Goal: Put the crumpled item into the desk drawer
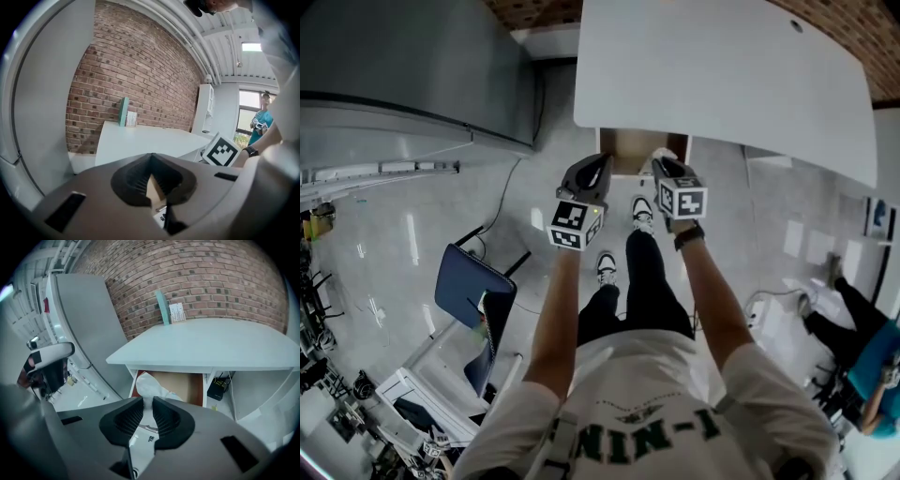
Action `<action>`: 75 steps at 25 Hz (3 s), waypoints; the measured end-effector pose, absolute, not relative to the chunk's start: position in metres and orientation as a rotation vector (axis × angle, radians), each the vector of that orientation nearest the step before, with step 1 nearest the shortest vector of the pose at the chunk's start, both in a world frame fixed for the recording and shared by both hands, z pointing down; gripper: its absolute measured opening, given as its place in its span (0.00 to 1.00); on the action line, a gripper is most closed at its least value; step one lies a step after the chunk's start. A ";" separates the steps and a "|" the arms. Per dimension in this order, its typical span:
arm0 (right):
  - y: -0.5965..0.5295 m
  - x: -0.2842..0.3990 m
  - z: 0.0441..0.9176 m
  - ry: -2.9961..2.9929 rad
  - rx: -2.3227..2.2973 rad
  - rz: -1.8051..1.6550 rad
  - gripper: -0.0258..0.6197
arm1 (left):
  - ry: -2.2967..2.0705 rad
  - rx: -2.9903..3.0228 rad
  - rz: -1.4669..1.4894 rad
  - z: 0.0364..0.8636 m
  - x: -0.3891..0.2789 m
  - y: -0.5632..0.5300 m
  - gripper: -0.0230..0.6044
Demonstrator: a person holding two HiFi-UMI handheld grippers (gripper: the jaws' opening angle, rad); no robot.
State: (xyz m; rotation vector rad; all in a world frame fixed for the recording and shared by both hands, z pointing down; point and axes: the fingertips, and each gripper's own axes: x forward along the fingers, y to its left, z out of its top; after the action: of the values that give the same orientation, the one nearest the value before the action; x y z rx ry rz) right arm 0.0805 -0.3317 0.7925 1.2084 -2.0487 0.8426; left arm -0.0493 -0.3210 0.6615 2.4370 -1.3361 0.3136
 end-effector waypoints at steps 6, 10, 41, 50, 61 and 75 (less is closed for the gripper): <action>-0.347 0.089 0.834 -2.004 1.136 0.789 0.12 | -1.285 2.420 0.289 0.687 -0.036 -0.328 0.03; -0.358 0.084 0.859 -2.015 1.105 0.795 0.12 | -1.242 2.399 0.252 0.707 -0.029 -0.332 0.03; -0.372 0.079 0.928 -1.973 0.998 0.836 0.29 | -1.173 2.372 0.273 0.759 -0.018 -0.345 0.03; -0.359 0.078 0.875 -2.065 1.082 0.880 0.29 | -1.197 2.341 0.290 0.746 -0.023 -0.326 0.03; -0.342 0.115 0.780 -2.100 1.293 0.801 0.29 | -1.276 2.350 0.318 0.692 -0.039 -0.297 0.03; -0.291 0.137 0.666 -2.171 1.479 0.747 0.29 | -1.352 2.366 0.306 0.602 -0.044 -0.259 0.03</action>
State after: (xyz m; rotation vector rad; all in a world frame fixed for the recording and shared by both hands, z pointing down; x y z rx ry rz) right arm 0.1366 -0.2914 0.6662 1.4791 -2.1708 0.7472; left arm -0.0443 -0.2589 0.6016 2.3659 -1.3522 0.3057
